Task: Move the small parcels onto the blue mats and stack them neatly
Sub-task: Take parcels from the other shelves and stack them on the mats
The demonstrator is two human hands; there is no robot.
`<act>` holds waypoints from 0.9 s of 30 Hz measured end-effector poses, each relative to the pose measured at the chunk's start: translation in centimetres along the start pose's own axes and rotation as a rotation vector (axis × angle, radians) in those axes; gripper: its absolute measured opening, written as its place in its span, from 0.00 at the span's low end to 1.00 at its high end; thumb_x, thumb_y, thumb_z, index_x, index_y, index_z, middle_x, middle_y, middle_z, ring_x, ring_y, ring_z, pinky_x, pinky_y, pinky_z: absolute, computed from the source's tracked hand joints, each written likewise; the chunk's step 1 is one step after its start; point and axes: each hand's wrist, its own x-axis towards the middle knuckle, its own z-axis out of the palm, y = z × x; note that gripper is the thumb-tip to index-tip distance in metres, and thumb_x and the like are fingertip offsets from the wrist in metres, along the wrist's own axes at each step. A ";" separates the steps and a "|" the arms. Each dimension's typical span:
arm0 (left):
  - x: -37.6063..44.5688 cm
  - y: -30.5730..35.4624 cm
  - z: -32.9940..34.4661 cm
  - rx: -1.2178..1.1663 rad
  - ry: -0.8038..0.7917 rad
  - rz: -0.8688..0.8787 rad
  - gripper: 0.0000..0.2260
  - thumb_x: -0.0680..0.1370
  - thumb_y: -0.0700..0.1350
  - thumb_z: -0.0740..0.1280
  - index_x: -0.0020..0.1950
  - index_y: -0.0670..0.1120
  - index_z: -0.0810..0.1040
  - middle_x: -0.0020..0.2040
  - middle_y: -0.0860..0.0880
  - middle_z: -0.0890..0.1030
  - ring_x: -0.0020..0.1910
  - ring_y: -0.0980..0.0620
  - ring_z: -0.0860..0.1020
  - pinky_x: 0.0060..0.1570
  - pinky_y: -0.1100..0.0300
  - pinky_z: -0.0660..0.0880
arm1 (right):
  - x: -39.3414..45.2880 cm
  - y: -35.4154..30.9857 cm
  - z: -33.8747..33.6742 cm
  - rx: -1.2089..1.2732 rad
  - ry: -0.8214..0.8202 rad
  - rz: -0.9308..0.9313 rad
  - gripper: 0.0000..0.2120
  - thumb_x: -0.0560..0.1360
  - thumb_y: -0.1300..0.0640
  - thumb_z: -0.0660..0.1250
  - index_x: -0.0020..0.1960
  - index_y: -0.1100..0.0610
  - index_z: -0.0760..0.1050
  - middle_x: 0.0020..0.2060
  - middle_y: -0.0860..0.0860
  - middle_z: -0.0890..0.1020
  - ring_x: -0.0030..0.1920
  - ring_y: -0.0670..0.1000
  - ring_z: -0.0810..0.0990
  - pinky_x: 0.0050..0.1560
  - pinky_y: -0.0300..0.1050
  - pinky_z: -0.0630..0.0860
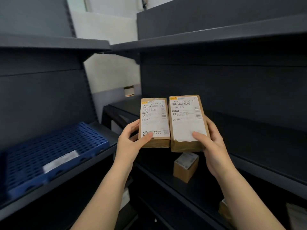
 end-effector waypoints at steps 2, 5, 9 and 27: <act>-0.7 0.4 -2.5 0.018 0.045 0.003 0.19 0.70 0.40 0.73 0.54 0.59 0.74 0.54 0.60 0.79 0.55 0.62 0.76 0.48 0.66 0.76 | -0.1 0.5 2.2 0.013 -0.049 0.005 0.33 0.59 0.47 0.74 0.64 0.41 0.70 0.60 0.43 0.79 0.61 0.45 0.77 0.56 0.45 0.76; -1.9 1.0 -6.5 0.064 0.130 -0.006 0.19 0.70 0.41 0.74 0.53 0.61 0.74 0.53 0.61 0.78 0.57 0.60 0.76 0.55 0.59 0.76 | -0.3 1.2 5.9 0.047 -0.130 0.035 0.28 0.63 0.52 0.72 0.60 0.38 0.71 0.60 0.43 0.78 0.62 0.46 0.76 0.57 0.46 0.76; -3.8 2.0 -11.8 0.087 0.272 -0.028 0.21 0.70 0.42 0.73 0.59 0.56 0.72 0.53 0.61 0.76 0.53 0.60 0.75 0.49 0.63 0.75 | -0.9 1.9 11.3 0.075 -0.233 0.085 0.29 0.63 0.53 0.76 0.60 0.38 0.70 0.60 0.44 0.77 0.62 0.48 0.76 0.58 0.51 0.76; -17.5 8.1 -38.7 0.377 0.661 -0.054 0.19 0.71 0.44 0.72 0.60 0.52 0.72 0.54 0.61 0.75 0.60 0.57 0.72 0.61 0.50 0.74 | -11.6 4.4 39.0 0.209 -0.610 0.225 0.31 0.61 0.48 0.73 0.62 0.38 0.70 0.63 0.45 0.75 0.64 0.51 0.73 0.62 0.58 0.74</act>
